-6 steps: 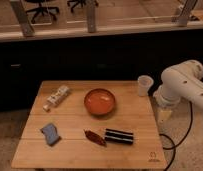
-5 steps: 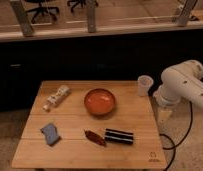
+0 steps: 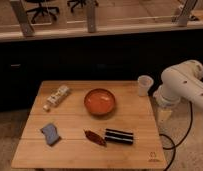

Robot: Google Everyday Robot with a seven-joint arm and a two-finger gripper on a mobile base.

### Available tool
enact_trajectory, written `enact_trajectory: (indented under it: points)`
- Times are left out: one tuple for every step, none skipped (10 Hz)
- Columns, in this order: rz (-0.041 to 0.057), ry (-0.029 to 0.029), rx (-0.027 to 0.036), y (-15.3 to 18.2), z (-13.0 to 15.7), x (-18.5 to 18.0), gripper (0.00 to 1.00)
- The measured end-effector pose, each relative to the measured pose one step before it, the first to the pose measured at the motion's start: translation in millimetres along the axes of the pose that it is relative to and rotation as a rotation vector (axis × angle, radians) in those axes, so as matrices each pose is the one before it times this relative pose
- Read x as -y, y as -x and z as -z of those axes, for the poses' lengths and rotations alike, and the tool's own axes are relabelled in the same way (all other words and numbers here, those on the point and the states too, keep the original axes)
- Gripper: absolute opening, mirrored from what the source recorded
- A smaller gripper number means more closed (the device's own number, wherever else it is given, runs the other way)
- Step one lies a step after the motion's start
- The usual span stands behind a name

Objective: Place the pepper on the white sponge

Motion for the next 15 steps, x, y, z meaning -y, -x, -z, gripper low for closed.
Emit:
enact_trajectory:
  points:
    - [-0.00002, 0.0, 0.0, -0.01, 0.0, -0.01, 0.8]
    - [0.00005, 0.0, 0.00001, 0.01, -0.01, 0.0, 0.8]
    - [0.00003, 0.00003, 0.00002, 0.02, -0.02, -0.01, 0.8]
    - [-0.00008, -0.00007, 0.0, 0.0, 0.04, 0.02, 0.8]
    - [0.00002, 0.00004, -0.00003, -0.02, -0.03, -0.01, 0.8]
    - [0.00004, 0.00002, 0.00002, 0.01, -0.01, 0.0, 0.8]
    - [-0.00005, -0.00001, 0.0, -0.01, 0.01, 0.0, 0.8]
    - [0.00002, 0.00002, 0.0, 0.0, -0.01, -0.01, 0.8]
    - [0.0, -0.00008, -0.00004, -0.01, 0.02, 0.02, 0.8]
    - [0.0, 0.00009, 0.00009, 0.03, -0.04, -0.02, 0.78]
    - [-0.00009, -0.00004, -0.00005, -0.04, 0.02, 0.0, 0.71]
    - [0.00006, 0.00005, 0.00001, 0.02, -0.02, -0.01, 0.63]
    - [-0.00001, -0.00001, -0.00001, 0.0, 0.0, 0.01, 0.56]
    - [-0.00002, -0.00003, -0.00003, -0.01, 0.04, 0.0, 0.55]
    - [0.0, -0.00001, -0.00002, -0.01, -0.03, 0.01, 0.52]
